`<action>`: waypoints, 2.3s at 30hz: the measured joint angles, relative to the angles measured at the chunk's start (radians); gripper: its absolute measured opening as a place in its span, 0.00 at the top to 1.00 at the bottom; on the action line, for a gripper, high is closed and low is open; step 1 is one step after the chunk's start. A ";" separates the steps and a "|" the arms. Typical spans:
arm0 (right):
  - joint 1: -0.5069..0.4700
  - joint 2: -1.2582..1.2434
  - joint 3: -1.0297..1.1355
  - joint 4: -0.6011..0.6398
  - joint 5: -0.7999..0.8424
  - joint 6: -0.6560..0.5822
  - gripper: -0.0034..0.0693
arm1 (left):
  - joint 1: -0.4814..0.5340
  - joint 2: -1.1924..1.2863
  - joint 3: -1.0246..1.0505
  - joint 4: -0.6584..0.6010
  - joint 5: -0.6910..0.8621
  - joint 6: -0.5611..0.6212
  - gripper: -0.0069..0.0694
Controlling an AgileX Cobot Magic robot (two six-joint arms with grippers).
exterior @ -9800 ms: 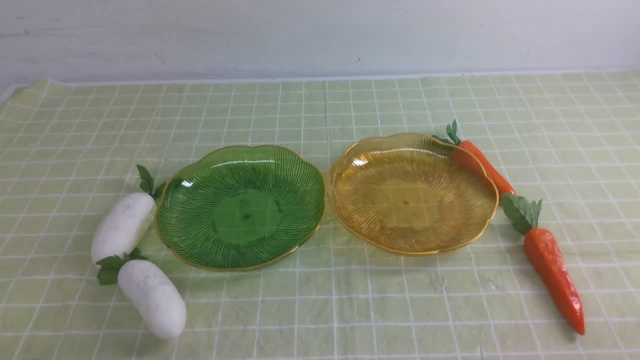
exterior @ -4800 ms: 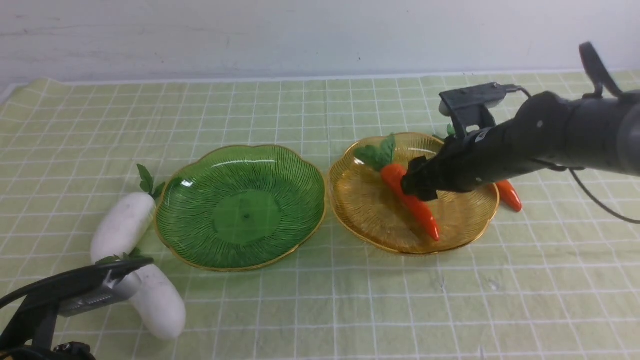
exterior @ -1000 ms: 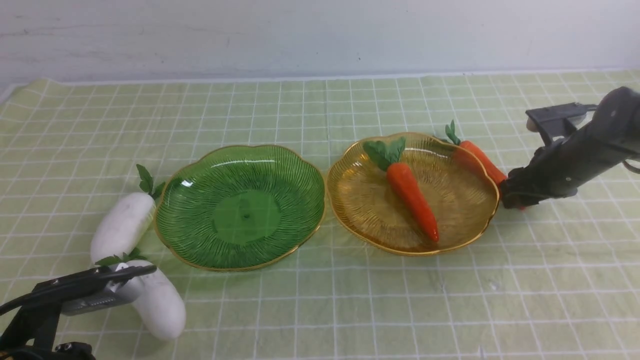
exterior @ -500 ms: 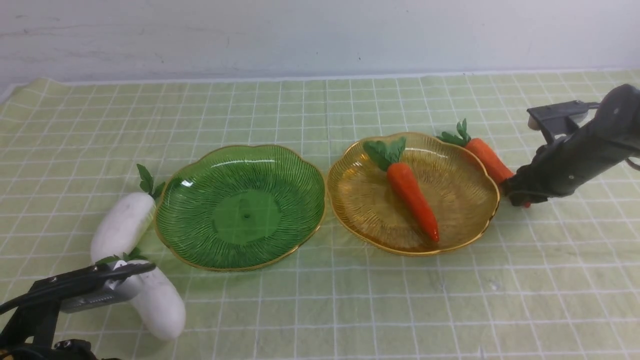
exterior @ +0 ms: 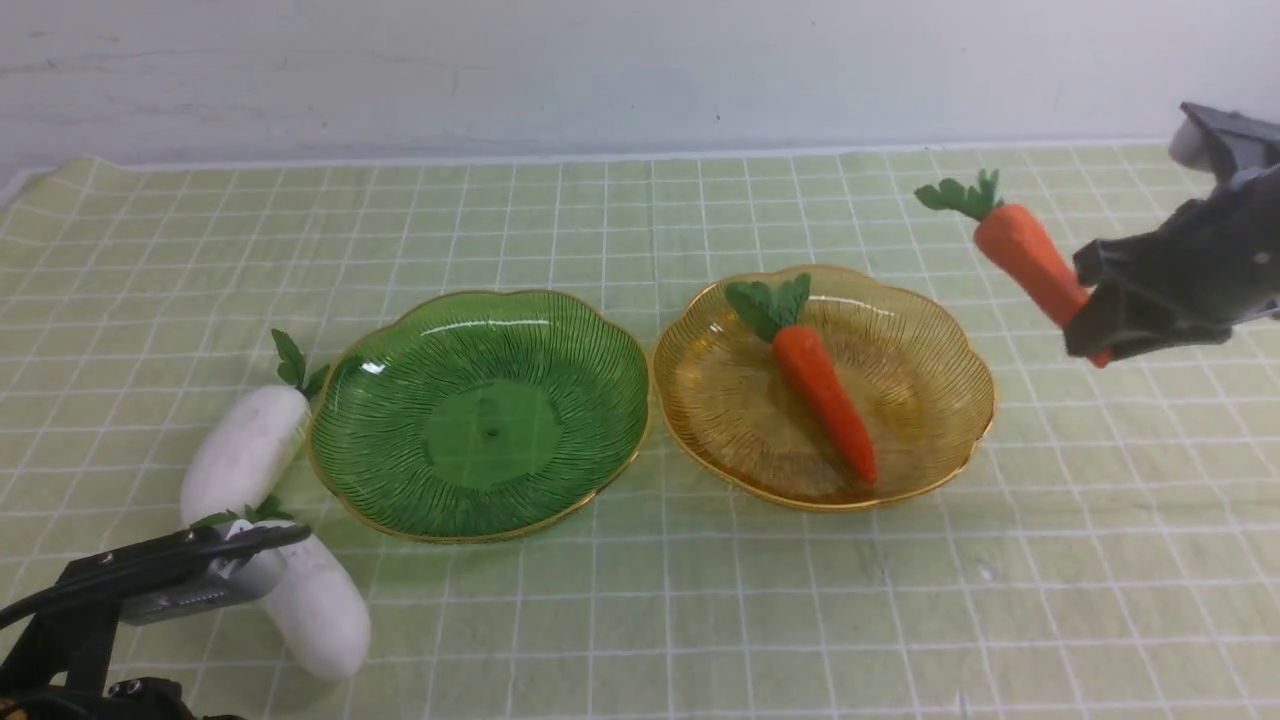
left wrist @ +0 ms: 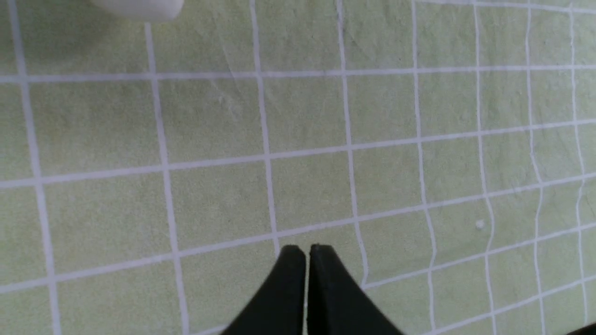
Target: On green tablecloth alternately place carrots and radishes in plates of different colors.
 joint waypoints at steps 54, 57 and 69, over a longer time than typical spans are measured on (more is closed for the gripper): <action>0.175 -0.967 0.551 -0.148 0.209 0.049 0.81 | 0.000 0.476 -0.119 0.094 -0.570 -0.242 0.17; 0.175 -0.972 0.559 -0.148 0.209 0.045 0.81 | -0.003 0.522 -0.130 0.074 -0.591 -0.242 0.17; 0.175 -0.972 0.559 -0.150 0.202 0.044 0.81 | -0.003 0.499 -0.129 0.119 -0.422 -0.234 0.31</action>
